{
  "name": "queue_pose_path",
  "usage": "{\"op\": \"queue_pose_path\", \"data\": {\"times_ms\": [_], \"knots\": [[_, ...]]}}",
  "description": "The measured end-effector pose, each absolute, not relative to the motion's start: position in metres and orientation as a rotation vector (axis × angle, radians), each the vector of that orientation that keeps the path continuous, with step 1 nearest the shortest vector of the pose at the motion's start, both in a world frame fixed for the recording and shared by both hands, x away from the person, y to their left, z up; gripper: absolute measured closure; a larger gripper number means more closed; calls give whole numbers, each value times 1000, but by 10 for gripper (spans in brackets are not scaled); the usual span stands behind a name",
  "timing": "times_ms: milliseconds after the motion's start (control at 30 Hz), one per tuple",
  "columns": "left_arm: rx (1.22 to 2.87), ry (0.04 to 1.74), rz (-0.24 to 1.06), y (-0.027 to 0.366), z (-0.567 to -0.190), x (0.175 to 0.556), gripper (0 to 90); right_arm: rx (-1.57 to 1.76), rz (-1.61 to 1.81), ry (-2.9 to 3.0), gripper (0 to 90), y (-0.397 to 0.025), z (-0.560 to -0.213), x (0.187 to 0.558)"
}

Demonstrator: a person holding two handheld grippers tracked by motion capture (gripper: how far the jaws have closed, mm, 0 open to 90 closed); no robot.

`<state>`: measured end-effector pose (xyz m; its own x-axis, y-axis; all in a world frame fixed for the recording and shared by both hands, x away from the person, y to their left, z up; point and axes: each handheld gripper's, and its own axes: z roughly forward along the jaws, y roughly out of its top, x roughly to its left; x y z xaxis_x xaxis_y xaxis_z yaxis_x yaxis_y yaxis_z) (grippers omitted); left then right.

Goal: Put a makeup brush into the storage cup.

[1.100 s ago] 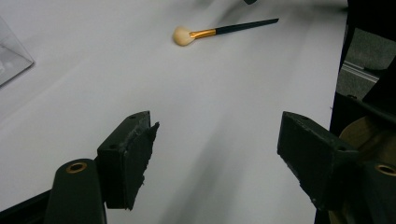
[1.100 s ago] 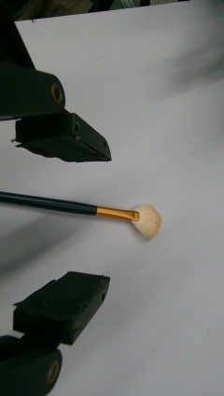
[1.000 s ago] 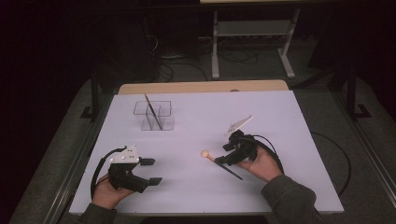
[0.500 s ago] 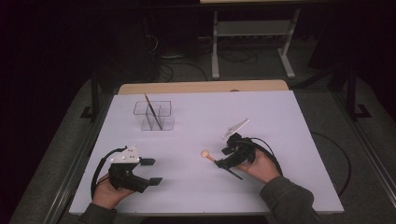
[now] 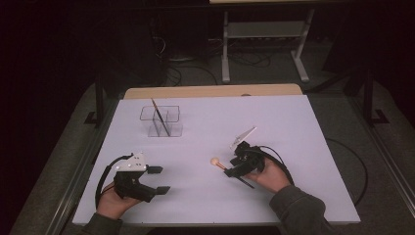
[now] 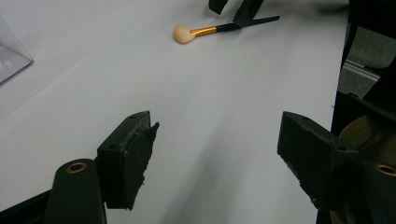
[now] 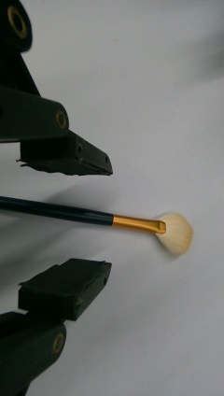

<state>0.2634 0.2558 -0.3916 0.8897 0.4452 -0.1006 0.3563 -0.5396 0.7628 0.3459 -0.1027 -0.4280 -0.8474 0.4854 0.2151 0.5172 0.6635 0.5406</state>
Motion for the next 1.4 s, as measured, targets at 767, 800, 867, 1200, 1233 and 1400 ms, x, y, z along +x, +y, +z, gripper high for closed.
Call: {"op": "queue_pose_path", "data": {"times_ms": [767,800,867,1200,1233,1400], "knots": [[2196,571,134,256,-391,264,259,-847,-881,-2830,629,-98,-432,350],[2191,573,133,256,-391,264,259,-848,-879,-2830,631,-97,-432,350],[2186,577,135,256,-391,264,259,-837,-869,-2842,633,-96,-431,351],[2181,580,133,256,-391,264,259,-825,-826,-2864,701,-89,-430,352],[2181,581,132,256,-391,264,259,-821,-827,-2868,713,-89,-430,352],[2185,576,135,256,-391,264,259,-815,-821,-2879,750,-88,-430,352]]}}
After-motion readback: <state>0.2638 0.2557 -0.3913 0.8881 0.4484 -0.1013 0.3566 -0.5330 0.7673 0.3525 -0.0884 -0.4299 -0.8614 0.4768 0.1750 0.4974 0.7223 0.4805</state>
